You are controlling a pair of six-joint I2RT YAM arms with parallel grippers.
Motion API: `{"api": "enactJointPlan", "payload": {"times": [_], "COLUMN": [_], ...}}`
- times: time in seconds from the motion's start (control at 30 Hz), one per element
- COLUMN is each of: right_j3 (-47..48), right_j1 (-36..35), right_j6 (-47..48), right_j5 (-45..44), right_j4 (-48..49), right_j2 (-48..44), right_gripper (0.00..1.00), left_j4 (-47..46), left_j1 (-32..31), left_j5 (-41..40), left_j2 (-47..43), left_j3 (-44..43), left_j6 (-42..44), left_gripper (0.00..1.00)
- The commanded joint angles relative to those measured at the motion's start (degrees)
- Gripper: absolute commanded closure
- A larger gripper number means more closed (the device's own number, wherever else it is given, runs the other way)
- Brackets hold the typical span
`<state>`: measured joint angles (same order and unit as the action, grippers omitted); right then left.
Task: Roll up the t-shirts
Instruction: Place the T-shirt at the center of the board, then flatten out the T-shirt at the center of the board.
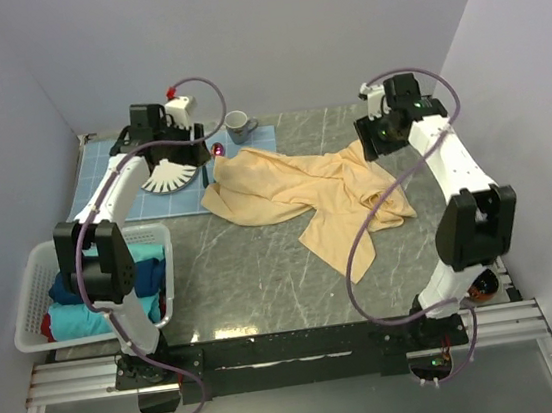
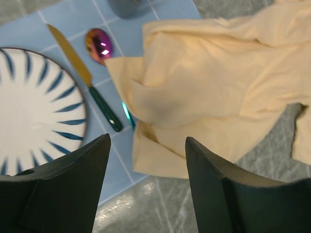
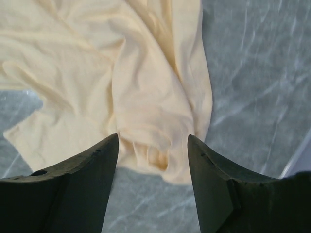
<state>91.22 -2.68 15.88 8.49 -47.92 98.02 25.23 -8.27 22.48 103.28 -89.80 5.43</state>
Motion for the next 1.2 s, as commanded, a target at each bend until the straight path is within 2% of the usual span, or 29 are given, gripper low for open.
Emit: {"api": "enactJointPlan", "payload": {"times": [0.0,0.13,0.27,0.33,0.4,0.53,0.77,1.03,1.17], "right_j3": [4.5,11.4,19.5,25.0,28.8,29.9,38.0,38.2,32.5], "right_j1": [0.9,2.4,4.2,4.3,4.4,4.6,5.3,7.4,7.9], "right_j6": [-2.2,-2.6,-2.3,-1.9,-0.9,0.6,-1.5,-5.9,-5.9], "right_j5": [-2.1,-2.3,0.7,4.1,6.9,9.2,15.3,21.0,22.5], "right_j4": [6.0,6.3,6.2,4.7,3.5,4.6,1.8,2.2,4.4], "right_j2": [9.3,19.0,25.8,29.2,31.1,32.3,39.3,41.2,38.7], "right_gripper": [0.35,0.38,0.39,0.39,0.39,0.37,0.37,0.38,0.38], "left_j4": [0.6,-1.3,1.8,2.4,3.3,5.7,9.2,11.1,10.7], "left_j1": [-3.0,-10.2,-14.4,-16.4,-17.2,-17.4,-17.4,-17.9,-18.2], "left_j5": [6.6,8.4,8.3,6.8,5.9,3.7,0.2,-0.2,-0.8], "left_j2": [-3.0,0.1,6.0,5.9,4.7,4.0,4.2,3.9,4.2], "left_j3": [2.1,1.7,-3.9,-2.5,-0.7,2.3,1.9,2.9,3.4], "left_j6": [2.8,3.8,1.4,3.2,5.5,8.5,11.1,10.9,10.7], "left_gripper": [0.34,0.35,0.40,0.40,0.40,0.40,0.40,0.40,0.40]}}
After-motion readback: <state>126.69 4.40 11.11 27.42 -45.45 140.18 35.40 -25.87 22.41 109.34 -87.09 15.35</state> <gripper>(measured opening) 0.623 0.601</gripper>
